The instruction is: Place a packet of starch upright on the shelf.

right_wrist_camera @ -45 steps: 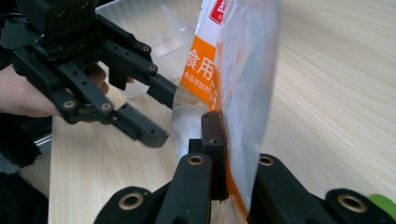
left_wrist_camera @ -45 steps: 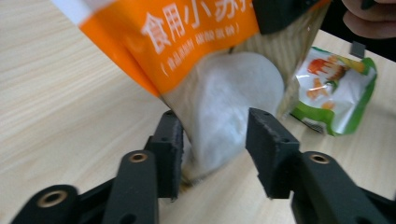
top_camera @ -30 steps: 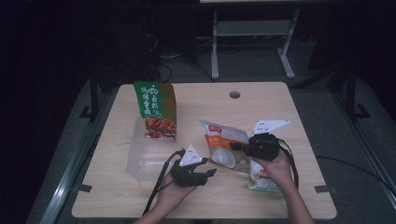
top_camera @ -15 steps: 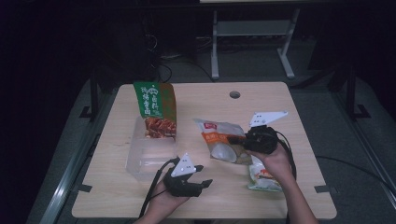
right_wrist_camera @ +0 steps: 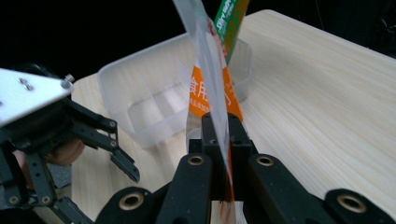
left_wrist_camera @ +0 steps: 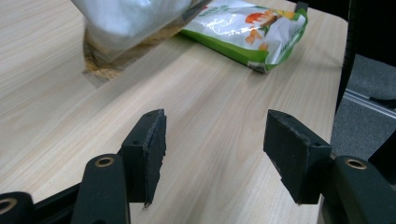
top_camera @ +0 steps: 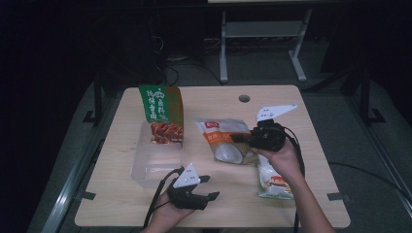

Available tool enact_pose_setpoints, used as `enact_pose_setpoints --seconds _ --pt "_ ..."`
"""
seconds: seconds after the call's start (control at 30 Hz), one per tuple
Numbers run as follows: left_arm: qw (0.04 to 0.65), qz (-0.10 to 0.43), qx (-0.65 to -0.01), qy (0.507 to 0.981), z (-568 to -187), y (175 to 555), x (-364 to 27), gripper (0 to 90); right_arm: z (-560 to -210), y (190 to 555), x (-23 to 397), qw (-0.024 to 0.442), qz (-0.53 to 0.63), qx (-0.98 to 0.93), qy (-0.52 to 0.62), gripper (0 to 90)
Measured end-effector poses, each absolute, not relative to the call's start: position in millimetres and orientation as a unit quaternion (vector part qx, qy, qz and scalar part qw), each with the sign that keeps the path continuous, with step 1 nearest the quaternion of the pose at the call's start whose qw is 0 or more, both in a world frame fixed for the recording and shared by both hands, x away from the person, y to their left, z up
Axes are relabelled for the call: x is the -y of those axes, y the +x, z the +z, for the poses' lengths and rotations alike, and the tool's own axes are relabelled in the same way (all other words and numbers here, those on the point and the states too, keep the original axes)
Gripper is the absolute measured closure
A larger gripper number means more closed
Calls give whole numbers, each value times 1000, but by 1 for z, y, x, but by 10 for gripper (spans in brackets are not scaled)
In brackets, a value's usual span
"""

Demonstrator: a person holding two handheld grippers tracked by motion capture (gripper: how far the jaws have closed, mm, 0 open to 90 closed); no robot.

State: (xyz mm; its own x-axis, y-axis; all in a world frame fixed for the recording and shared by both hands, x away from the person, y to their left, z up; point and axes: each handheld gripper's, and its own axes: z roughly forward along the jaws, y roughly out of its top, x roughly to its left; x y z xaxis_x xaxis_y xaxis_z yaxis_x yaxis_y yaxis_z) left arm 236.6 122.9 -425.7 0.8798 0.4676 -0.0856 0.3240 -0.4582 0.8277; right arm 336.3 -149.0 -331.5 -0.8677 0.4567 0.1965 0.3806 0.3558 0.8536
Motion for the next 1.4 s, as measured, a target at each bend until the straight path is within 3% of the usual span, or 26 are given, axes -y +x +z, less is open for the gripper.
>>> enact_pose_setpoints --seconds 0.67,1.4 --pt "474 67 -228 848 -422 232 -135 379 -292 358 81 28 507 -838 197 900" --pt "455 88 -210 861 -419 225 -150 369 -300 379 -3 -5 526 -835 163 900"
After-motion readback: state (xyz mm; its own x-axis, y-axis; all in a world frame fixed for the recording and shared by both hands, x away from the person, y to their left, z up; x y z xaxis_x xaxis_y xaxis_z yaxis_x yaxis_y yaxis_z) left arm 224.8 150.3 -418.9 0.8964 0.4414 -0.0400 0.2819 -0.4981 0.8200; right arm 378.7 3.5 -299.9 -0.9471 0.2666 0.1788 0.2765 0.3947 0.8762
